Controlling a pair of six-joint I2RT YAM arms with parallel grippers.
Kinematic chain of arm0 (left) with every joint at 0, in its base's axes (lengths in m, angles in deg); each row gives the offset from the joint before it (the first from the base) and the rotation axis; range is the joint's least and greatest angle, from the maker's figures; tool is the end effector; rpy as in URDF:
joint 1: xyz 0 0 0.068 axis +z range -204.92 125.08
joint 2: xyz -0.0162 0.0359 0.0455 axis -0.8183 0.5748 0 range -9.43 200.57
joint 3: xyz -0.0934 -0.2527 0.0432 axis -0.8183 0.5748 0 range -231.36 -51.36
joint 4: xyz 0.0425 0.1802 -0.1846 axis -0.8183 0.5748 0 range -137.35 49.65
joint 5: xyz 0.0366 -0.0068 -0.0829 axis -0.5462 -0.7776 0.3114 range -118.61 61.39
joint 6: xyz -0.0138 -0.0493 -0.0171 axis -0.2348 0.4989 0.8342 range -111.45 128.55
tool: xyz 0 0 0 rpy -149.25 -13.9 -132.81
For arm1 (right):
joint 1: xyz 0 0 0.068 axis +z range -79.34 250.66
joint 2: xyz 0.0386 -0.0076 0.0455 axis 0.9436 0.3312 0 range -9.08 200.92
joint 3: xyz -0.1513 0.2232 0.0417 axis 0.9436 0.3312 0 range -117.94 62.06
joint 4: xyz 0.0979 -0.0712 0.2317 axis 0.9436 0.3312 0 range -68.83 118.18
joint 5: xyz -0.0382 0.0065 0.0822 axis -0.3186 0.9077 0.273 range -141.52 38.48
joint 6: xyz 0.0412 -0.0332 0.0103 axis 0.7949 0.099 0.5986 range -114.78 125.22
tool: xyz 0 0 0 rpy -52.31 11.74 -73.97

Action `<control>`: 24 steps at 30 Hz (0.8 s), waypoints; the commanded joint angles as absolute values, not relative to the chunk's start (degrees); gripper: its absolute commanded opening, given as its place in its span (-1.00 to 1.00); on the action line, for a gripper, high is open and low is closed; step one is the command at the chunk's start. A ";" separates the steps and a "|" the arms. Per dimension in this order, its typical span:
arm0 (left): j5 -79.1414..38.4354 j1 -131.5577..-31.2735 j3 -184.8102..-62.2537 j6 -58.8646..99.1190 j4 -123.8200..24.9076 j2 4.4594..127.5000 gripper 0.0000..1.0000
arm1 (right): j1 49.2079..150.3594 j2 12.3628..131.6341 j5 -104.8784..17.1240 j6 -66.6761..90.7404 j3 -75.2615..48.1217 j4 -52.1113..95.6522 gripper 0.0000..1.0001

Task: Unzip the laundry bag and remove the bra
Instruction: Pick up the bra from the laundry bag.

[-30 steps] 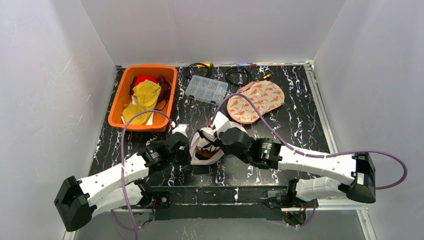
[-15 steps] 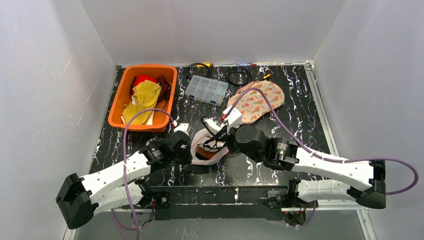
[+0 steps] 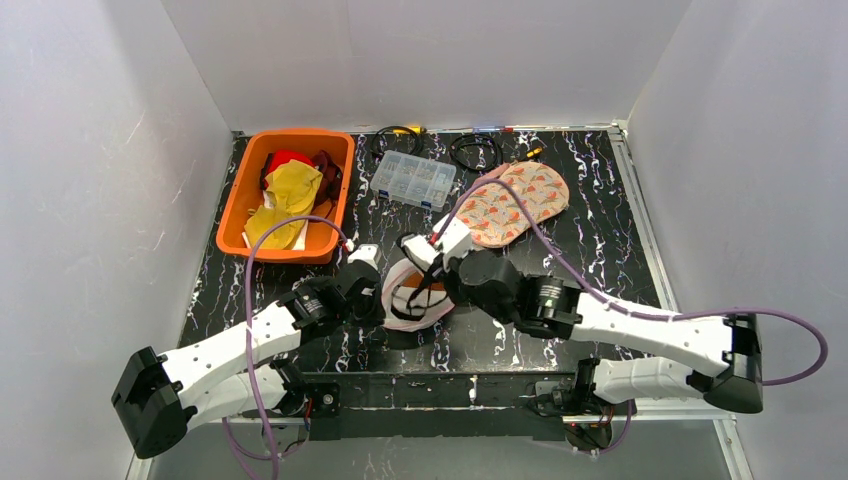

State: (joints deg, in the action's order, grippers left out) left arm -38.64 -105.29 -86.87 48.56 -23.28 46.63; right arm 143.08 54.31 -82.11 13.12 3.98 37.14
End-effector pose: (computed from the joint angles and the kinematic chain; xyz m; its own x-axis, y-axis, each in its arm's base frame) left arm 0.1328 -0.1506 0.2260 -0.7799 -0.0507 -0.6238 0.2324 0.9020 -0.3640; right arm 0.0924 0.2316 0.3487 -0.2017 -0.2446 -0.9484 -0.6559 0.7529 -0.0547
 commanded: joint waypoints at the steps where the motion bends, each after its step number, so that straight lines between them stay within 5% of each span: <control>1: -38.81 -105.38 -87.90 48.93 -21.70 45.45 -1.00 | 142.93 56.94 -79.07 11.62 9.79 32.28 -0.97; 11: -38.55 -105.41 -86.39 49.23 -21.79 45.15 -1.00 | 142.99 62.43 -72.27 7.38 11.26 30.13 -0.97; 17: -38.08 -105.40 -85.91 49.15 -22.03 44.87 -1.00 | 142.95 59.73 -70.57 7.16 10.73 33.64 0.03; 24: -37.89 -105.41 -86.47 48.34 -20.88 44.09 -1.00 | 142.91 53.80 -67.06 2.24 8.98 40.86 0.40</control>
State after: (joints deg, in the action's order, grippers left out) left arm -38.22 -105.29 -86.56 49.17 -22.86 45.95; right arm 143.08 57.90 -70.22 6.56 12.63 36.88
